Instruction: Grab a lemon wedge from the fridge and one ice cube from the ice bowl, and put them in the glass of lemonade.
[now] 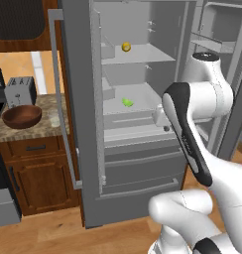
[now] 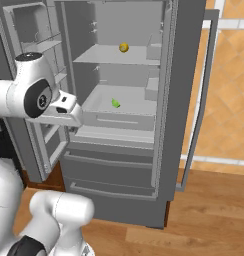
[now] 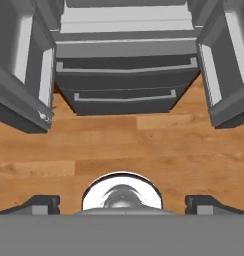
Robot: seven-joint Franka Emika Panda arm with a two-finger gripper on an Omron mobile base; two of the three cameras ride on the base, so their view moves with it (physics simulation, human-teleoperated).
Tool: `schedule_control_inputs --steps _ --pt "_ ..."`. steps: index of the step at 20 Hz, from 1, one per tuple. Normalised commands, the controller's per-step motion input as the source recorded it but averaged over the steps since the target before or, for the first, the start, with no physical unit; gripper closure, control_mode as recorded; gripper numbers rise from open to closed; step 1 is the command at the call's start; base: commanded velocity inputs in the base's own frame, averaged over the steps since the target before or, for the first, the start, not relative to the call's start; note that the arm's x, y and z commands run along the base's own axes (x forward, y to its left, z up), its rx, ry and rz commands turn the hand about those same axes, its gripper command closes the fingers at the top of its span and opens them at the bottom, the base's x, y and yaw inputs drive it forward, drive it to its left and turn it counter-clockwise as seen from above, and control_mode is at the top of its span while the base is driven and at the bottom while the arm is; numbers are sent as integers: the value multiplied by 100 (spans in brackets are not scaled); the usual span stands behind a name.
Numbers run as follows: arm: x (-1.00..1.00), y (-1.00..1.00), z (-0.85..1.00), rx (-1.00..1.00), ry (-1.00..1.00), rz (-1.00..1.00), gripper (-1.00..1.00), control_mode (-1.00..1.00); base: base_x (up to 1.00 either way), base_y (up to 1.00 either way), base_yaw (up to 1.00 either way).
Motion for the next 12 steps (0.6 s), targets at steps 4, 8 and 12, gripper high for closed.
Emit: schedule_control_inputs --steps 4,8,12 --pt "-58 -10 0 0 0 -4 -100 -100 0 0 0" --pt "-65 0 0 0 -7 0 -100 -100 0 0 0" --pt "-74 -1 0 0 -8 0 -100 -100 0 0 0"
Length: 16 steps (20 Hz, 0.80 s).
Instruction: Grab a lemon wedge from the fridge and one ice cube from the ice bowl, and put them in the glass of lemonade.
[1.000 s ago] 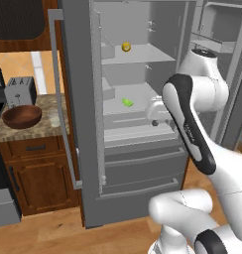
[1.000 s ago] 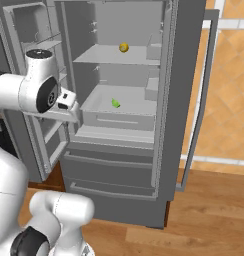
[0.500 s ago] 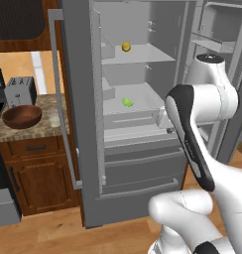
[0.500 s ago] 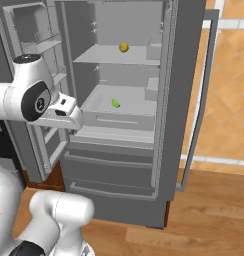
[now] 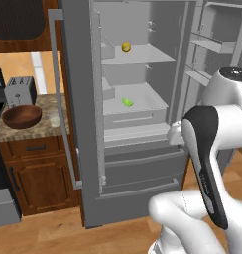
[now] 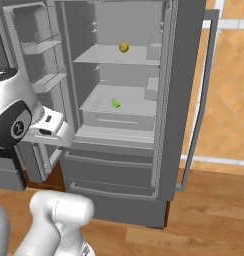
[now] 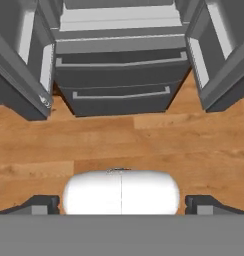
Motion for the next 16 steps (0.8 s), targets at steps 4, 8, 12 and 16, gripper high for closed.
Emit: schedule_control_inputs --steps 4,8,12,16 --pt "-6 -3 0 0 -2 0 -100 -100 0 0 0" --pt "16 -10 -14 0 4 -2 -100 -100 0 0 0" --pt "3 -2 -7 0 0 0 -100 -100 0 0 0" --pt "-5 12 -18 -8 -2 0 -100 -100 0 0 0"
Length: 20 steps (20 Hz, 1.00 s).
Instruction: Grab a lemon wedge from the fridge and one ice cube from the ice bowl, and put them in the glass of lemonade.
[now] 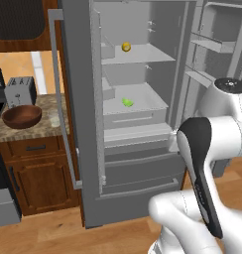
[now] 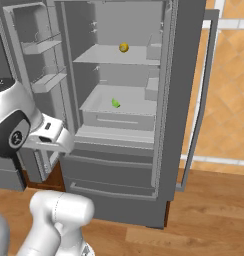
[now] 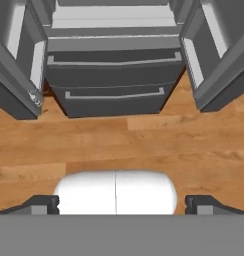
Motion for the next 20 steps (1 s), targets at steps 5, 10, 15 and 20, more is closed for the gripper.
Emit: schedule_control_inputs --steps 5,10,15,20 --pt "0 0 -8 0 0 0 -100 100 9 -5 0" --pt "0 0 0 0 0 0 -100 100 73 -3 -3" --pt "0 0 0 0 0 0 -100 100 86 -2 0" --pt "0 0 0 0 0 0 -100 100 76 -24 0"
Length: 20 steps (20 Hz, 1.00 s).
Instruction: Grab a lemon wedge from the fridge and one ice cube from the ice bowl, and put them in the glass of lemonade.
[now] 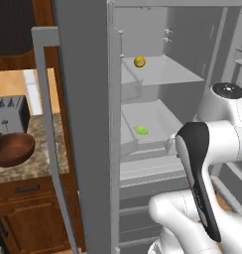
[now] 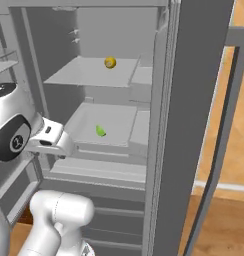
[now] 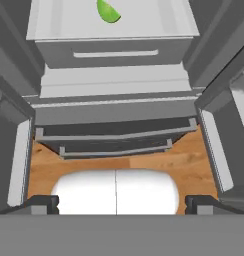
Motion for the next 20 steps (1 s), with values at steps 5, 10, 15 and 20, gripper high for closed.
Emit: schedule_control_inputs --steps 5,10,15,20 --pt "0 0 0 0 0 0 -100 100 52 -24 0" --pt "0 0 0 0 0 0 -100 100 40 0 0" --pt "14 0 0 0 0 0 -100 -100 21 0 0" --pt "41 0 1 0 0 0 -100 -100 0 0 0"
